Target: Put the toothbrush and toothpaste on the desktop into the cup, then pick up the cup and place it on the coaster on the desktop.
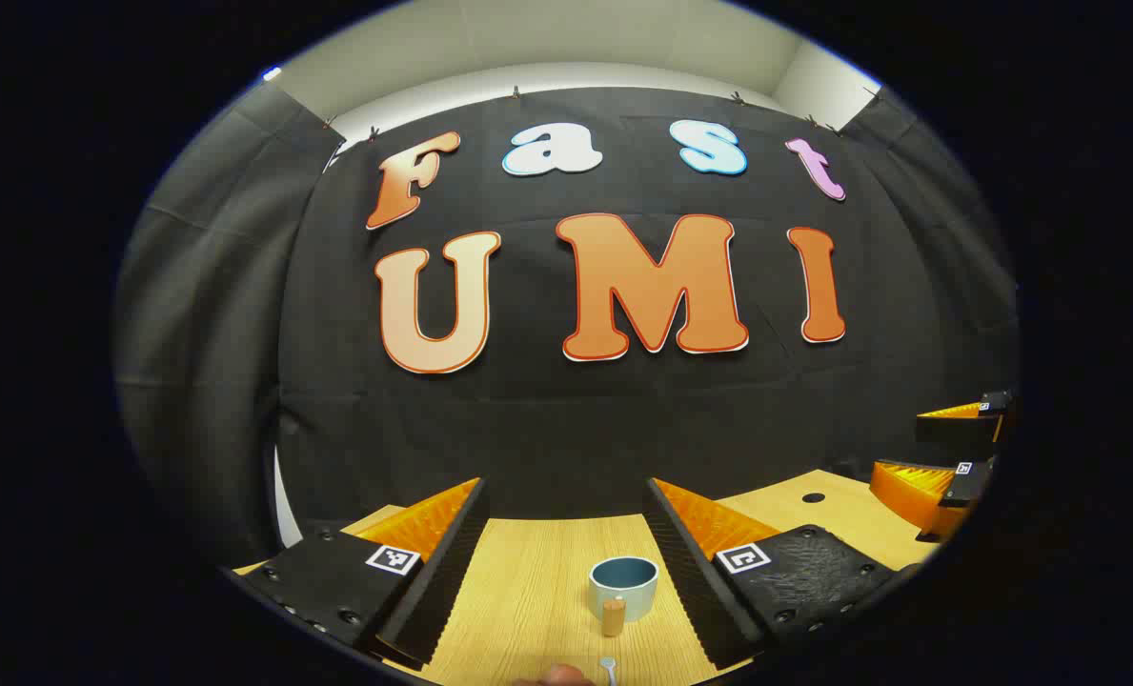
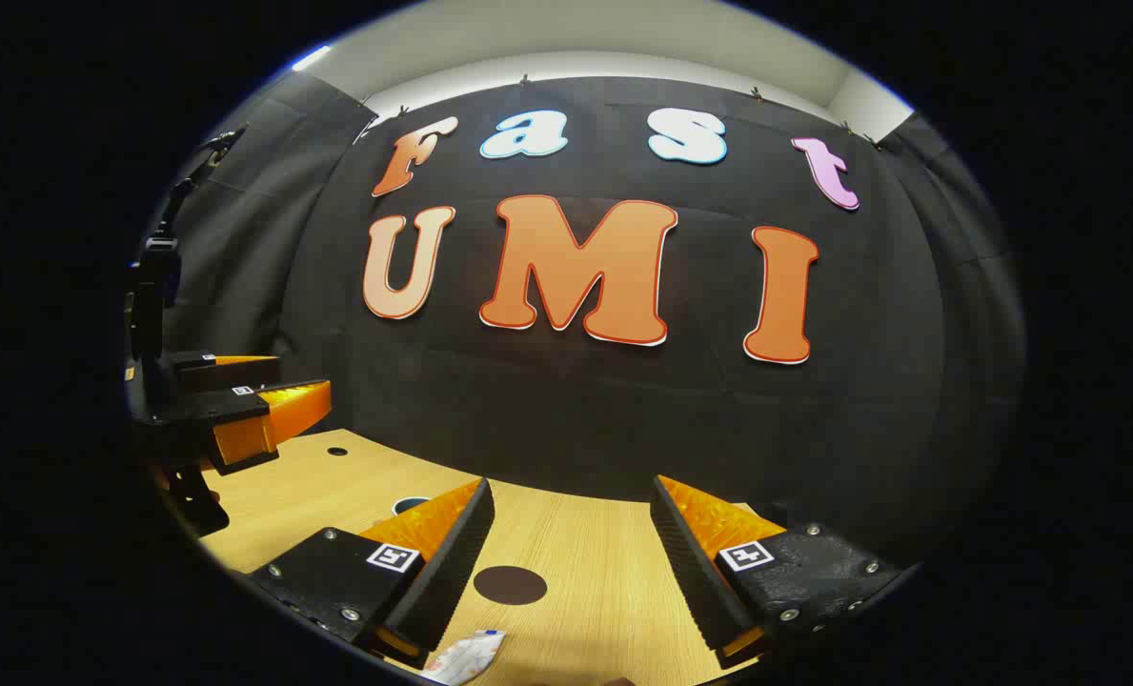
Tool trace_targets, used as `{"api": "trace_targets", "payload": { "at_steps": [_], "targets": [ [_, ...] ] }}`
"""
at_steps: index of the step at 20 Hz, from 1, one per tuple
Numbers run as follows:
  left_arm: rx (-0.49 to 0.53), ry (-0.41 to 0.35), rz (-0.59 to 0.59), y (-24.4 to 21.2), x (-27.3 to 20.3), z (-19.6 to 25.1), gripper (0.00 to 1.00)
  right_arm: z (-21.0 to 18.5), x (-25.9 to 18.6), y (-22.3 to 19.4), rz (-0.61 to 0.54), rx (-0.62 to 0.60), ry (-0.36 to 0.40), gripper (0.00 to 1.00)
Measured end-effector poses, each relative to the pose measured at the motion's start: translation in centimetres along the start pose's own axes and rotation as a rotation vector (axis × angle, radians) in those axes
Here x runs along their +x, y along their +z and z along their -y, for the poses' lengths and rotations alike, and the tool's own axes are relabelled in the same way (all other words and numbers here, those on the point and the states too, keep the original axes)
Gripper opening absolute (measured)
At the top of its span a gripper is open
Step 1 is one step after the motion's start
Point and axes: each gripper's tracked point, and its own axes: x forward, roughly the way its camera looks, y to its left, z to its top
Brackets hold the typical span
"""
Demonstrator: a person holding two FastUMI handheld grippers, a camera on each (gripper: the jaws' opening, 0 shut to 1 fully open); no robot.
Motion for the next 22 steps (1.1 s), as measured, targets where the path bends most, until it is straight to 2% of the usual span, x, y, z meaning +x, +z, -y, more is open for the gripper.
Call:
{"api": "trace_targets", "payload": {
  "at_steps": [14, 22],
  "targets": [
    [-0.014, -0.001, -0.011, -0.4, -0.6, 0.2, 0.97, 0.0, -0.1, -0.2, -0.023, 0.007, 0.004, 0.98],
    [0.006, -0.036, -0.164, -4.8, -1.3, 1.4, 0.97, -1.7, -0.6, -2.9, -0.121, 0.022, 0.048, 0.99]
  ]
}}
